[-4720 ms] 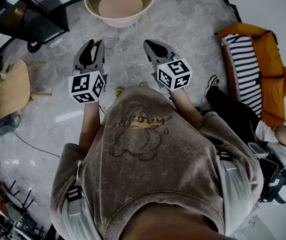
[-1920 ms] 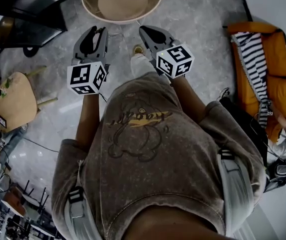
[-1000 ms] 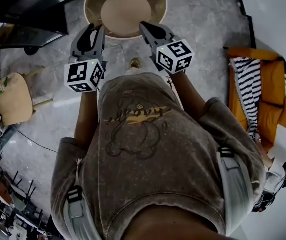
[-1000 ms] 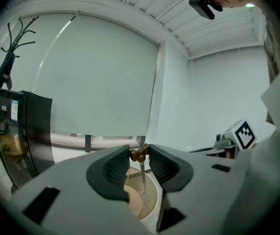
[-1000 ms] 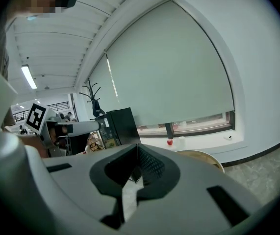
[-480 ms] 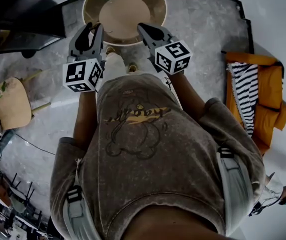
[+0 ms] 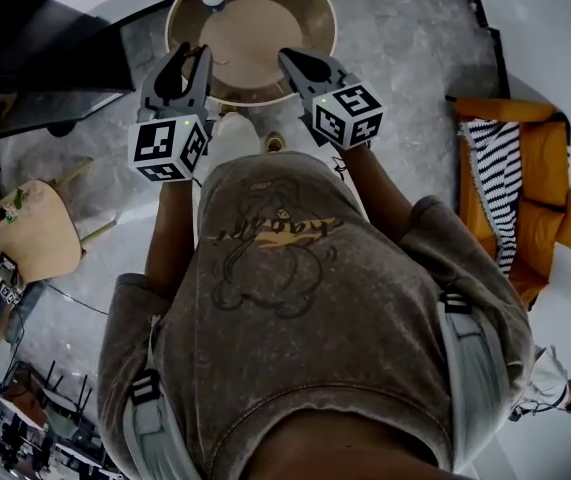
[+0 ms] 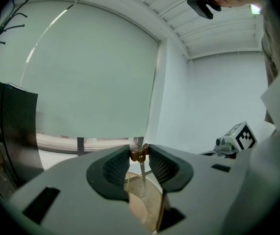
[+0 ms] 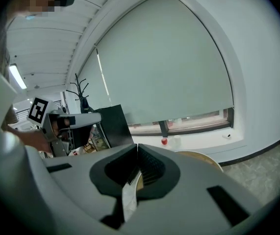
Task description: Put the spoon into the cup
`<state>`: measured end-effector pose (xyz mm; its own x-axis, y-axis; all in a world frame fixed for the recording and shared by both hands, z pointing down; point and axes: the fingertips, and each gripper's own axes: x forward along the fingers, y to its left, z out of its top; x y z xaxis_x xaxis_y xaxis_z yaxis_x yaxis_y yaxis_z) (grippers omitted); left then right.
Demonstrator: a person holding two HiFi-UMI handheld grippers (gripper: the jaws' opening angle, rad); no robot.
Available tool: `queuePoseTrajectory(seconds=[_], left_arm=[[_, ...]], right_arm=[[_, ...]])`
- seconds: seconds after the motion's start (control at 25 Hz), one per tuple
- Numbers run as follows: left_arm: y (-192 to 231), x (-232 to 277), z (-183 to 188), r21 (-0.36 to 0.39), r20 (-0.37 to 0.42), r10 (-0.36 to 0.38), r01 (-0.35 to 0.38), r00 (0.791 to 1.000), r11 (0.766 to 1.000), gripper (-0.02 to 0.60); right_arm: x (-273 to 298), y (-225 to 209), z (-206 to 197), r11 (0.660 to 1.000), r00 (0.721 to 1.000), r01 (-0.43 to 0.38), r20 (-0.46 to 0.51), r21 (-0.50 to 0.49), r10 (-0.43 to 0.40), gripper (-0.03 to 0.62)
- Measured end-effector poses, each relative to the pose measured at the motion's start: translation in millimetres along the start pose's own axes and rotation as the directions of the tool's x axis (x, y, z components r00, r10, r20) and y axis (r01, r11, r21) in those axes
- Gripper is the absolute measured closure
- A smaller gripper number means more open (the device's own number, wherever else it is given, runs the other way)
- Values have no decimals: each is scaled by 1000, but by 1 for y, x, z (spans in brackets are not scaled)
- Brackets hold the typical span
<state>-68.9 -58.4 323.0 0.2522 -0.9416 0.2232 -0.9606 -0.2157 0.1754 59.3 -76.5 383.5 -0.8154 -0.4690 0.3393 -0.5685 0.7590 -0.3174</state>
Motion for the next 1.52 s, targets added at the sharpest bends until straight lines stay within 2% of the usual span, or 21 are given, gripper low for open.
queuePoseTrajectory(seconds=[0.4, 0.68, 1.04, 1.52], left_arm=[[70, 56, -1, 11, -45, -80, 80, 996, 997, 448], [129, 61, 4, 15, -41, -130, 131, 991, 991, 448], [140, 80, 15, 14, -52, -161, 162, 986, 987, 448], [156, 93, 6, -14, -67, -130, 129, 989, 992, 448]], right_arm=[[78, -16, 22, 998, 998, 60, 7, 21, -60, 574], [122, -3, 38, 990, 989, 143, 39, 7, -143, 574], [127, -14, 56, 980, 979, 195, 55, 28, -197, 574], [148, -23, 55, 985, 984, 172, 45, 28, -173, 574]])
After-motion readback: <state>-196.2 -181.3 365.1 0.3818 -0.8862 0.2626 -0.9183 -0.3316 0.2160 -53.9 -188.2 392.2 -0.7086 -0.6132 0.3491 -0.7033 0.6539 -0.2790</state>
